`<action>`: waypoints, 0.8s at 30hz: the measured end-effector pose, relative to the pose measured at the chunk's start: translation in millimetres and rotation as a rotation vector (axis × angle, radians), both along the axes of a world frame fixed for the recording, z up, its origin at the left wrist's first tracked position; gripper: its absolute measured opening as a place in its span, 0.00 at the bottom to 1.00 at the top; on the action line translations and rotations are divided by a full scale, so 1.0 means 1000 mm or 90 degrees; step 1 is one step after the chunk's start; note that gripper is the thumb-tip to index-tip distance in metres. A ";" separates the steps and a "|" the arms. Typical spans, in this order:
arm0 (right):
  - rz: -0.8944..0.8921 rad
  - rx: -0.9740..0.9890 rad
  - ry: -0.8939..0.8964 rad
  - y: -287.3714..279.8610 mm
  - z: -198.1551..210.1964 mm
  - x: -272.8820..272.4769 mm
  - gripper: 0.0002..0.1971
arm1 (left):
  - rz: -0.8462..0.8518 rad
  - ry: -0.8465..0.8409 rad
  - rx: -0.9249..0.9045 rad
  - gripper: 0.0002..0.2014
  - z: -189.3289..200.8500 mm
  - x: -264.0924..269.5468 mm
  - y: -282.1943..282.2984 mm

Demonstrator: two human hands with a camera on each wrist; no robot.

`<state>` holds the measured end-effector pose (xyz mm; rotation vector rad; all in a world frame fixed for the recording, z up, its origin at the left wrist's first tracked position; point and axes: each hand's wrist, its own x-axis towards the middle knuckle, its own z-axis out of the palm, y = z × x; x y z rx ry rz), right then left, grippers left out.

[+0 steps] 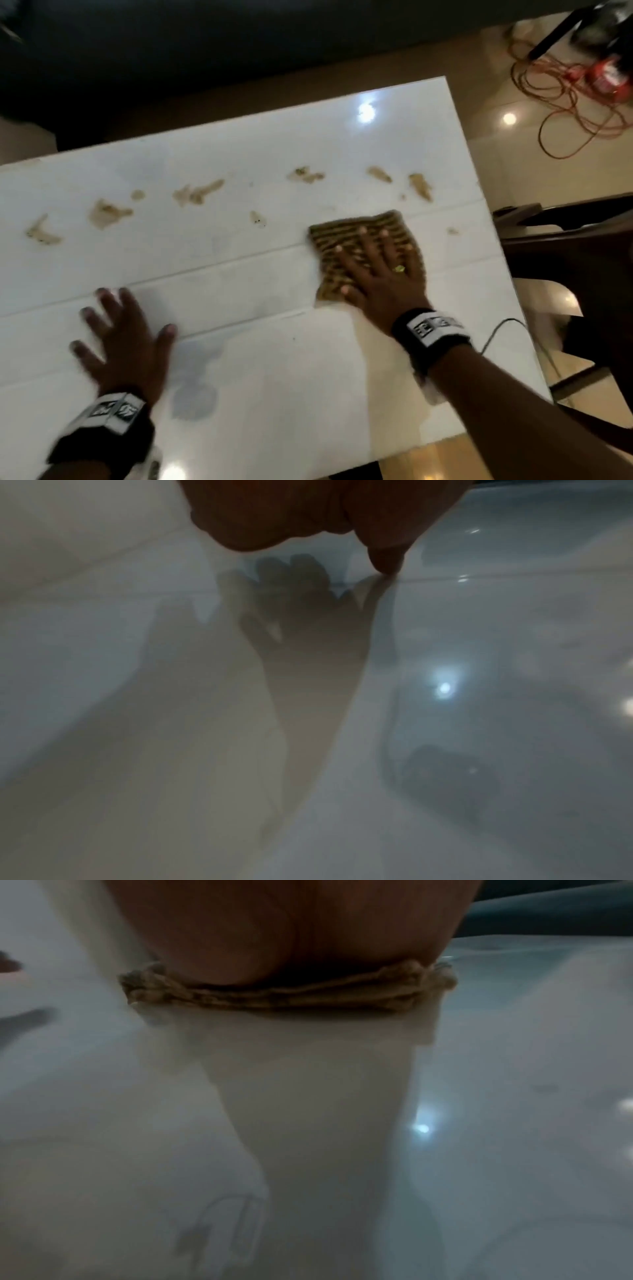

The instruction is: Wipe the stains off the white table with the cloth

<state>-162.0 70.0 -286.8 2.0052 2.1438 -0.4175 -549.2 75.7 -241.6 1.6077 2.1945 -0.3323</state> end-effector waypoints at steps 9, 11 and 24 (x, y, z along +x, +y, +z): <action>0.028 -0.020 0.025 -0.023 0.010 -0.014 0.36 | -0.005 -0.121 -0.072 0.57 -0.030 0.162 0.012; 0.109 -0.011 0.051 -0.034 0.010 0.006 0.36 | 0.009 -0.128 -0.119 0.59 -0.028 0.162 0.016; -0.052 -0.021 0.019 0.000 0.009 0.068 0.37 | -0.017 -0.071 -0.274 0.85 -0.007 0.163 0.032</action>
